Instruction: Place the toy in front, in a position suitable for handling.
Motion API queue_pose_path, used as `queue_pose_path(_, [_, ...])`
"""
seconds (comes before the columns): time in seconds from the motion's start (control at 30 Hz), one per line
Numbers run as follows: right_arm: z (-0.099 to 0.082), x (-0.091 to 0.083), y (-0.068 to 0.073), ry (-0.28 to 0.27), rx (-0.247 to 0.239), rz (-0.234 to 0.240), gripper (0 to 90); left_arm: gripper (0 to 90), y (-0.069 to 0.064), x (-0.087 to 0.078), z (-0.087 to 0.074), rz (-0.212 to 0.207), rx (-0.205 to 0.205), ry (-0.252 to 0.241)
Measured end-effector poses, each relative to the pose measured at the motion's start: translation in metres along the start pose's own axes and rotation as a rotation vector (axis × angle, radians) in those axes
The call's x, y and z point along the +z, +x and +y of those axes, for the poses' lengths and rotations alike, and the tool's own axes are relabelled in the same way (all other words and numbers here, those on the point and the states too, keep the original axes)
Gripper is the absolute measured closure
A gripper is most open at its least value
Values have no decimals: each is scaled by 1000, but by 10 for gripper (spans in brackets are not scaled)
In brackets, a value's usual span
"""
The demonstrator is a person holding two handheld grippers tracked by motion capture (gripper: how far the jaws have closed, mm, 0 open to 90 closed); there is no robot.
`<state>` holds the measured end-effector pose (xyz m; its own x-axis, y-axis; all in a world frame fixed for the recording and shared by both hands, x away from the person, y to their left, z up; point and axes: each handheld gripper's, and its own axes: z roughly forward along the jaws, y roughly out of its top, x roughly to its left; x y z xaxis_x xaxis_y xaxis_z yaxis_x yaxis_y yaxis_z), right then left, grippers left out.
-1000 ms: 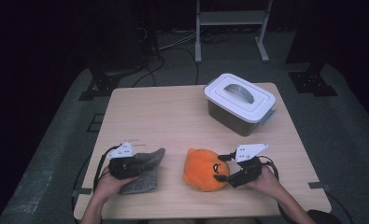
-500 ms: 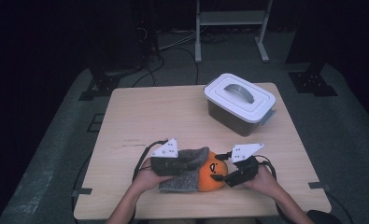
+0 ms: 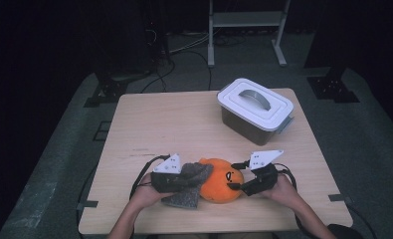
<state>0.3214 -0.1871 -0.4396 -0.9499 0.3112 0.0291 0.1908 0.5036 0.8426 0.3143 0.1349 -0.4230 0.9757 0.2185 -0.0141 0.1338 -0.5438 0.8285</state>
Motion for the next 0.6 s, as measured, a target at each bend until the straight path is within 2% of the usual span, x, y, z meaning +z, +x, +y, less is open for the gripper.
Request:
queue_pose_path(0.13, [1, 0, -1, 7, 8, -6, 314, 773, -1, -1, 2, -3, -1, -19])
queue_pose_path(0.2, [2, 0, -1, 10, 14, -6, 315, 773, -4, -1, 8, -21, 7, -57])
queue_pose_path(0.23, [5, 2, 1, 6, 29, -3, 317, 774, -10, 0, 17, -47, 39, -85])
queue_pose_path(0.3, [8, 4, 2, 6, 22, -12, 317, 773, -17, 6, 24, -53, 74, -70])
queue_pose_path(0.33, [8, 4, 2, 6, 22, -12, 317, 773, -17, 6, 24, -53, 74, -70])
queue_pose_path(0.4, [8, 5, 3, 8, 30, -22, 320, 773, -20, 14, 22, -48, 96, -24])
queue_pose_path(0.43, [7, 5, 2, 7, 30, -21, 323, 773, -20, 14, 22, -48, 96, -24])
queue_pose_path(0.47, [6, 4, 2, 4, 31, -20, 326, 774, -18, 15, 18, -37, 102, -2])
queue_pose_path(0.53, [5, 3, -1, -4, 47, -8, 329, 774, -16, 13, 15, -34, 91, 1])
queue_pose_path(0.6, [4, 3, -5, -9, 61, -4, 330, 773, -10, 5, 8, -4, 84, 37])
